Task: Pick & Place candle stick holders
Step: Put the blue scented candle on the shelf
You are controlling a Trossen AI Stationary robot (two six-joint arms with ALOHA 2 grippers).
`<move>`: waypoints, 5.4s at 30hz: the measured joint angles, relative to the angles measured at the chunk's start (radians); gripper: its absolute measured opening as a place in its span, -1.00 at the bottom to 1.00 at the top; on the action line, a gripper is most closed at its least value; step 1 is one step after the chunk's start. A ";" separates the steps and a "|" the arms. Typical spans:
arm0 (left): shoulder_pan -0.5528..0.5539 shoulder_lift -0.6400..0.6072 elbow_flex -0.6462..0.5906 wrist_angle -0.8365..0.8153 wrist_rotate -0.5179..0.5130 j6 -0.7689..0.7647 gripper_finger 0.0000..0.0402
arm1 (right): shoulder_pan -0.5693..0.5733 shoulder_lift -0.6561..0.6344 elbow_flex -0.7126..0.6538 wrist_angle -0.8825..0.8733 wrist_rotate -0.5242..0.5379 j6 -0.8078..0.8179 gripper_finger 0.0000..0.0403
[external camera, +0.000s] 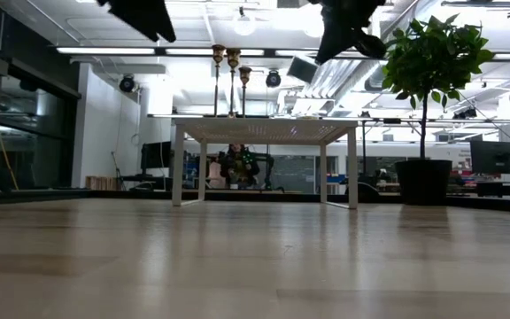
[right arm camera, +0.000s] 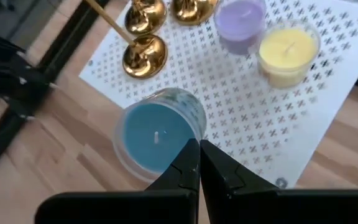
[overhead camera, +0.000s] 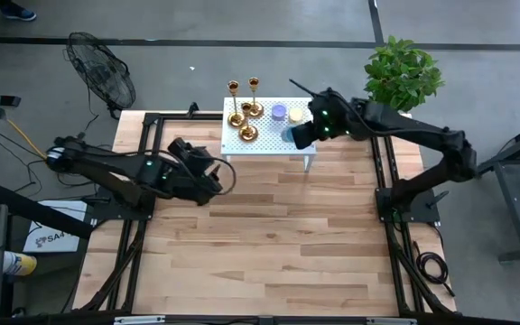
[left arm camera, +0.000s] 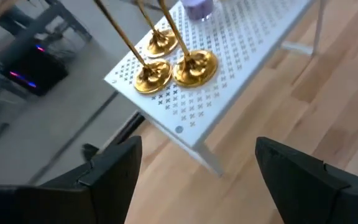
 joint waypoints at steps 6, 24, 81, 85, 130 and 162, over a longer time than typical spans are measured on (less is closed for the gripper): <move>0.000 -0.192 -0.198 0.198 0.053 -0.036 0.53 | -0.028 0.142 0.183 -0.164 -0.011 -0.063 -1.00; 0.000 -0.577 -0.592 0.589 0.137 -0.023 0.53 | -0.090 0.355 0.359 -0.342 -0.049 -0.017 -1.00; 0.000 -0.716 -0.737 0.728 0.218 0.049 0.53 | 0.047 0.370 0.359 -0.280 0.292 0.721 -1.00; 0.000 -0.715 -0.737 0.728 0.218 0.027 0.53 | 0.057 0.389 0.359 -0.277 0.300 0.756 -1.00; 0.000 -0.714 -0.737 0.673 0.232 -0.007 0.53 | -0.154 0.404 0.361 -0.323 -0.037 -0.612 -1.00; 0.000 -0.714 -0.737 0.665 0.241 -0.007 0.53 | -0.067 0.404 0.361 -0.255 0.149 -1.078 -0.96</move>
